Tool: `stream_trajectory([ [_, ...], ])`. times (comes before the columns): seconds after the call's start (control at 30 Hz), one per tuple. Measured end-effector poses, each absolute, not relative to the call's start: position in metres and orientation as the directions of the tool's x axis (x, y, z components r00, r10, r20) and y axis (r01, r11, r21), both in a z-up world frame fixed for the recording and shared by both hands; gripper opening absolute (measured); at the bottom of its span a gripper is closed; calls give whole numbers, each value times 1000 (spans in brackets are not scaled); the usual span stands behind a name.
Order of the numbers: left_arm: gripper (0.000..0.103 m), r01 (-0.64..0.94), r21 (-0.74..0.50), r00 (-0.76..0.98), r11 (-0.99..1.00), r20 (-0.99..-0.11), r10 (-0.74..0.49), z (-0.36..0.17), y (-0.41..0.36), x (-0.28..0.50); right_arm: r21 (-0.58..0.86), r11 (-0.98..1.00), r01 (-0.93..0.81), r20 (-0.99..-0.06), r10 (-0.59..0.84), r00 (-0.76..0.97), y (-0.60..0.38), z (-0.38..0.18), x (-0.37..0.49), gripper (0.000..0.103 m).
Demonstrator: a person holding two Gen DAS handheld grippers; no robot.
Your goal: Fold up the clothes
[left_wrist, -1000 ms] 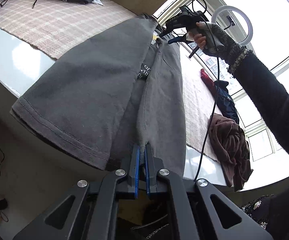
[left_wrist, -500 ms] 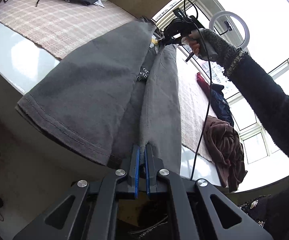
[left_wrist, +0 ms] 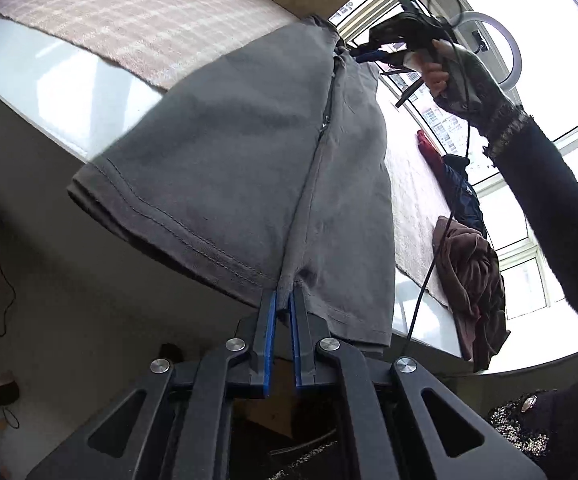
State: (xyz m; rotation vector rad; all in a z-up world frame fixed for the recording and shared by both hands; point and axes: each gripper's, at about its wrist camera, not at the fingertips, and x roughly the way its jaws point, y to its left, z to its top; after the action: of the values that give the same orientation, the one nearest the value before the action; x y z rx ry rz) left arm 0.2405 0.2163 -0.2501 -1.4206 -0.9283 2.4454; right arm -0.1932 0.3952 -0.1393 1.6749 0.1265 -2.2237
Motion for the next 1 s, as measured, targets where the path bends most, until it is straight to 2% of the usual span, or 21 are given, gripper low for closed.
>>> stream_trajectory([
  [0.03,5,153,-578,-538,-802,-729,423,-244,214,243,178,-927,329,-932,-266,-247,412,-126,-172,24],
  [0.07,5,145,-566,-542,-812,-732,414,-237,209,246,207,-919,337,-922,-299,-247,426,-119,-147,26],
  [0.17,5,99,-540,-549,-836,-730,407,-216,198,247,261,-899,351,-907,-353,-228,458,-128,-59,26],
  [0.3,5,-34,-443,-541,-896,-745,389,-192,206,213,320,-899,299,-918,-373,-138,476,-179,50,26],
  [0.5,5,-233,-352,-462,-907,-780,422,-195,243,137,344,-895,286,-914,-388,-116,458,-220,118,26],
  [0.67,6,-224,-355,-431,-908,-799,419,-204,243,125,357,-888,291,-905,-406,-128,450,-225,131,31],
  [0.73,10,-213,-350,-427,-912,-807,409,-208,240,126,340,-886,316,-906,-399,-144,444,-223,131,31],
  [0.77,10,-207,-345,-424,-916,-812,401,-209,238,127,338,-884,322,-900,-404,-163,443,-223,130,29],
  [0.8,10,-200,-342,-422,-918,-816,396,-210,238,127,349,-880,322,-891,-418,-176,442,-225,131,23],
  [0.83,10,-198,-342,-421,-918,-816,395,-211,238,128,365,-876,315,-885,-432,-176,443,-229,133,3],
  [1.0,11,-217,-356,-434,-909,-799,417,-208,240,128,394,-878,271,-889,-439,-130,461,-234,147,1],
])
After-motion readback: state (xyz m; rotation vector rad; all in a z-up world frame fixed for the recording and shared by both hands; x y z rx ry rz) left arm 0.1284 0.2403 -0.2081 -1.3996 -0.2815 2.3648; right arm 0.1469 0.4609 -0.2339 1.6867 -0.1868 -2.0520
